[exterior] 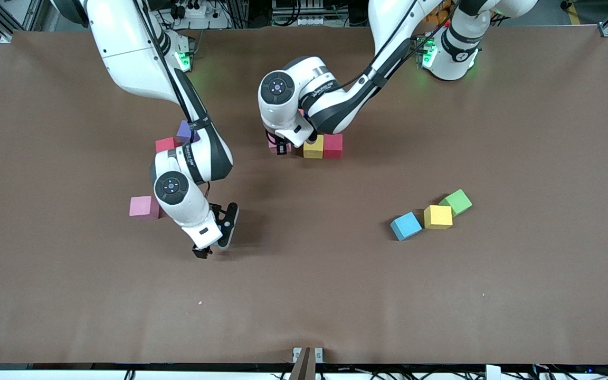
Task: Form number 2 with 11 blocks
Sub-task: 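Grasp the blue cube with the right gripper while the left gripper lowers pink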
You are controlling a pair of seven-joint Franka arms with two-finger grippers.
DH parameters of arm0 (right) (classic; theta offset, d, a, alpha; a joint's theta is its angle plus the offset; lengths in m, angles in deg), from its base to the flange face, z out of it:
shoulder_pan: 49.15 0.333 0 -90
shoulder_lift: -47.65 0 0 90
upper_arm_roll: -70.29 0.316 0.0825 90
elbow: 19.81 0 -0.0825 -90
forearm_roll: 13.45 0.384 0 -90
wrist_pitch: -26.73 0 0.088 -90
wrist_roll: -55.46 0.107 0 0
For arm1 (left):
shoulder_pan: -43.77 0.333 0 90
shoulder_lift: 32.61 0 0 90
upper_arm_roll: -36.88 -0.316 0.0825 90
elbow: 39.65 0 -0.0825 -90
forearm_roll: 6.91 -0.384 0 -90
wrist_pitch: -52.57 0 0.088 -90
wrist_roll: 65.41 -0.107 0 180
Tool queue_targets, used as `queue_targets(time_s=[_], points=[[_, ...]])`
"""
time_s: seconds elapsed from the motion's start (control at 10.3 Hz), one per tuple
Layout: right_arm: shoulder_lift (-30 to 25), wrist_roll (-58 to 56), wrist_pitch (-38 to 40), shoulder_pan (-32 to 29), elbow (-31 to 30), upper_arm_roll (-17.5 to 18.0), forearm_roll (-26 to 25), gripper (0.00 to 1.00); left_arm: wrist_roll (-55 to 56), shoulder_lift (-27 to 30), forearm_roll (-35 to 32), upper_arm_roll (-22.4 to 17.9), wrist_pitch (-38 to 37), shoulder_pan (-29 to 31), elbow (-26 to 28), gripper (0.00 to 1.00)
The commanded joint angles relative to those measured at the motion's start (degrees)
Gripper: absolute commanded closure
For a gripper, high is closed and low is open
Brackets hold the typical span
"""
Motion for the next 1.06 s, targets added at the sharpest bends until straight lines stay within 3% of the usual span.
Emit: queue_targets(time_s=[0.0, 0.29, 0.97], points=[[0.17, -1.85, 2.86, -0.57, 1.19, 0.89, 0.19, 0.0, 1.31, 0.79, -0.74, -0.8, 3.0, -1.55, 2.59, 0.5], [-0.9, -3.78, 4.99, -1.62, 1.54, 1.16, 0.28, 0.0, 1.31, 1.49, -8.01, -0.63, 8.61, -1.73, 8.99, 0.5], [-1.68, -4.23, 5.34, -1.81, 1.89, 1.33, 0.28, 0.0, 1.22, 1.41, -10.76, -0.63, 15.83, -1.73, 12.35, 0.5]])
